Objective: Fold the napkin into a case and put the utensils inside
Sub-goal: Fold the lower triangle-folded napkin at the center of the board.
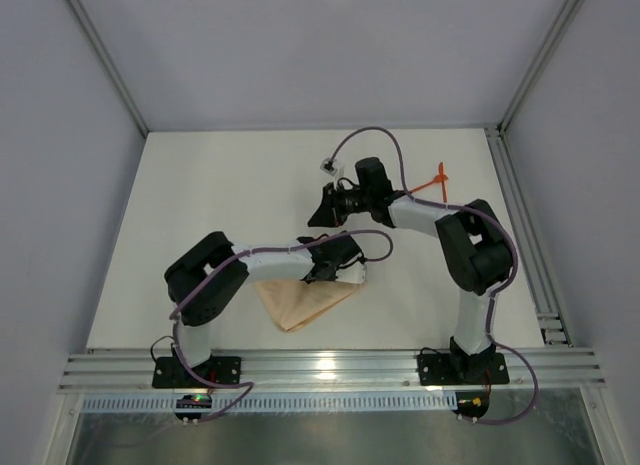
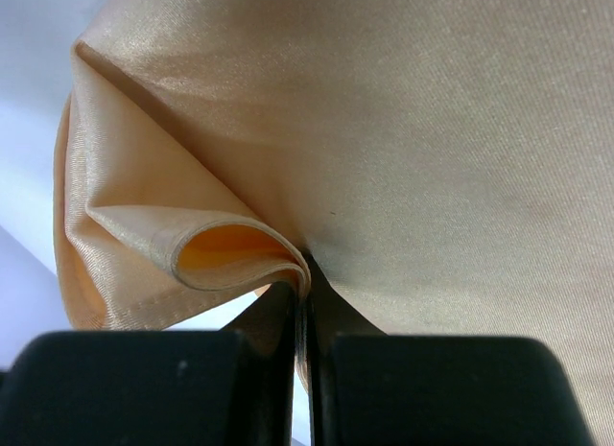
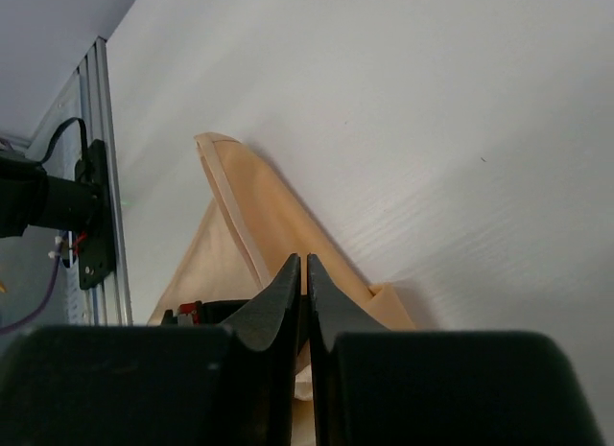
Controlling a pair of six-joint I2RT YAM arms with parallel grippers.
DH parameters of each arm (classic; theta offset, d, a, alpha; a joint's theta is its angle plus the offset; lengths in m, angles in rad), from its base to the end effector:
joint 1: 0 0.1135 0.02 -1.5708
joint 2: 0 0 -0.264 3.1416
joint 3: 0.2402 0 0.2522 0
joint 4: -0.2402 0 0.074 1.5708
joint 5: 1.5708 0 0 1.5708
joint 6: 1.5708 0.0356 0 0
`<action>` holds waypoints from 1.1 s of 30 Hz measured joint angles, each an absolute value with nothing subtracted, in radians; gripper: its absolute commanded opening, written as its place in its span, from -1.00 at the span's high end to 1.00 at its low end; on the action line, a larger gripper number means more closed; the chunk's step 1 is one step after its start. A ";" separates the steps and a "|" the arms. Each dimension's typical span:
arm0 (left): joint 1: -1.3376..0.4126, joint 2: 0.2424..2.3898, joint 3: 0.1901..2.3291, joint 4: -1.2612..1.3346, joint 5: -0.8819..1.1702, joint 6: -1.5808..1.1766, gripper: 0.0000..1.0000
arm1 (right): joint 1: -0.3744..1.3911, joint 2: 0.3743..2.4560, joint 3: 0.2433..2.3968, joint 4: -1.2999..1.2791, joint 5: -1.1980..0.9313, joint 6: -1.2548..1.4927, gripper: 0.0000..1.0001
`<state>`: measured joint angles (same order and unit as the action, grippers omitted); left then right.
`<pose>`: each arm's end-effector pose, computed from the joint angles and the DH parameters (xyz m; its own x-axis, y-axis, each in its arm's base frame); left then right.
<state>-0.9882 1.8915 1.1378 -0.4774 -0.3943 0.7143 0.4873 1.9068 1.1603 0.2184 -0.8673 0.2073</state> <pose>0.2087 -0.2918 0.1394 0.0670 0.9976 -0.0145 0.8691 -0.0512 0.4919 0.3508 0.2166 0.1915 -0.6178 -0.1767 -0.7662 -0.7743 0.3061 0.5538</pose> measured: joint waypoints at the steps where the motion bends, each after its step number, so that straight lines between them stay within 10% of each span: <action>1: -0.988 1.892 1.138 -0.477 -0.394 0.714 1.00 | 0.498 1.932 1.188 0.186 -0.863 0.185 0.87; 15: -0.988 1.895 1.144 -0.480 -0.398 0.689 0.88 | 0.538 1.990 1.140 -0.016 -0.780 0.051 0.94; 27: -0.989 1.897 1.229 -0.627 -0.302 0.624 -0.02 | 0.542 1.991 1.122 -0.030 -0.705 0.056 0.94; 33: -0.989 1.897 1.319 -0.777 -0.186 0.579 -0.11 | 0.540 1.991 1.122 -0.021 -0.687 0.086 0.94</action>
